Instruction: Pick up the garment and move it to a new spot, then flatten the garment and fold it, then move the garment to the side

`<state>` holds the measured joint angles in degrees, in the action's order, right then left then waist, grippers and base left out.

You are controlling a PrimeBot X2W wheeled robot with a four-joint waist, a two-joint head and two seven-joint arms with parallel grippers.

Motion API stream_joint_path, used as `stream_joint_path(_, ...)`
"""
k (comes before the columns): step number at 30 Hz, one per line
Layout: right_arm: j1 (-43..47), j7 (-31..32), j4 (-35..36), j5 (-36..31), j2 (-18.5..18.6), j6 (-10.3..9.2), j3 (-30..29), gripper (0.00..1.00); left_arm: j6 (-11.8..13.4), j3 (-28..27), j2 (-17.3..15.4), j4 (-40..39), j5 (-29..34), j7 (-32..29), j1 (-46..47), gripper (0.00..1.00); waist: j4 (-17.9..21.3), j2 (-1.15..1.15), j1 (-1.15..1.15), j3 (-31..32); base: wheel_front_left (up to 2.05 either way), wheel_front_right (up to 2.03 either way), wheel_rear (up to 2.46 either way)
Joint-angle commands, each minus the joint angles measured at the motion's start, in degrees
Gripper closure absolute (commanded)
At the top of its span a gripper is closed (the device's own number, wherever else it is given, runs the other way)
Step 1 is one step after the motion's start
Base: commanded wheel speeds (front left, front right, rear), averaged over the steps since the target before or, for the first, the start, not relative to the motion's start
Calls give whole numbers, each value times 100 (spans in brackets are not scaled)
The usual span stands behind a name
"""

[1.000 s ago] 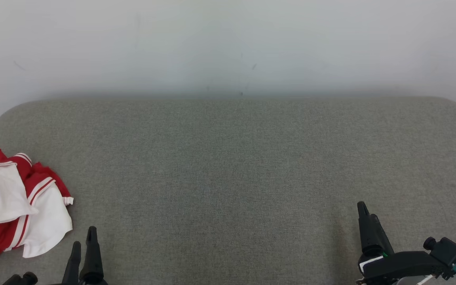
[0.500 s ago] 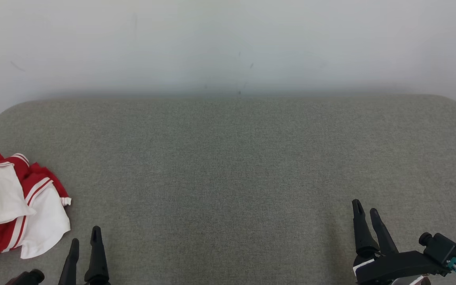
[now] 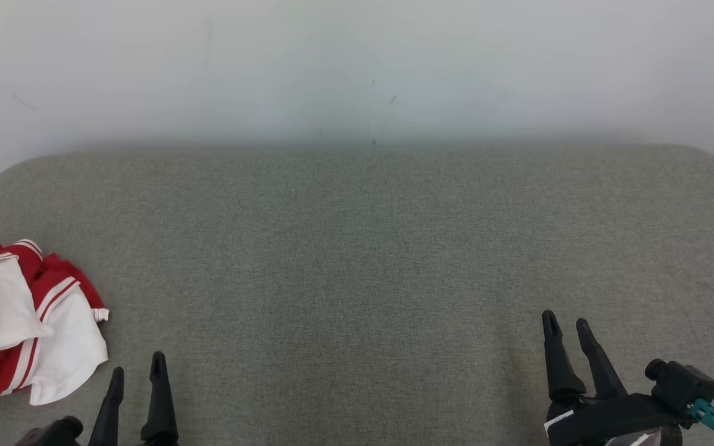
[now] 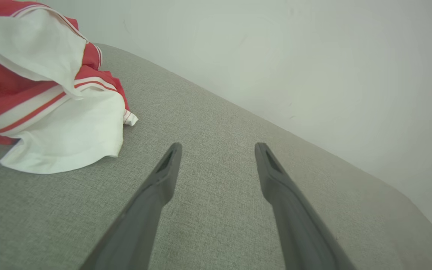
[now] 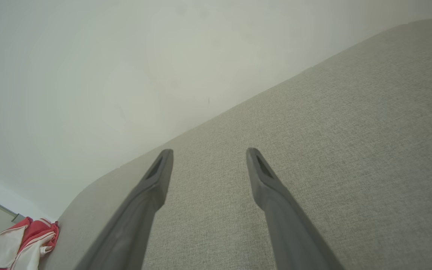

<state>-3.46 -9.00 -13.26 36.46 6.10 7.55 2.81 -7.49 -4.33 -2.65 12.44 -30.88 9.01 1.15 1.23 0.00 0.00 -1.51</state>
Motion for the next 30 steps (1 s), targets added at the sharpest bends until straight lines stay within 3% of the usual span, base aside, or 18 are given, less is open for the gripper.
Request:
stream_joint_path(1,6,-56,72,-179,38,-7,41,0,20,9,-26,-65,211,54,-49,0,4,0,0,4,0,0,0)
stream_joint_path(30,159,-431,-18,-1806,62,-10,333,0,76,182,-32,-34,2049,430,-216,0,88,0,0,65,0,0,0)
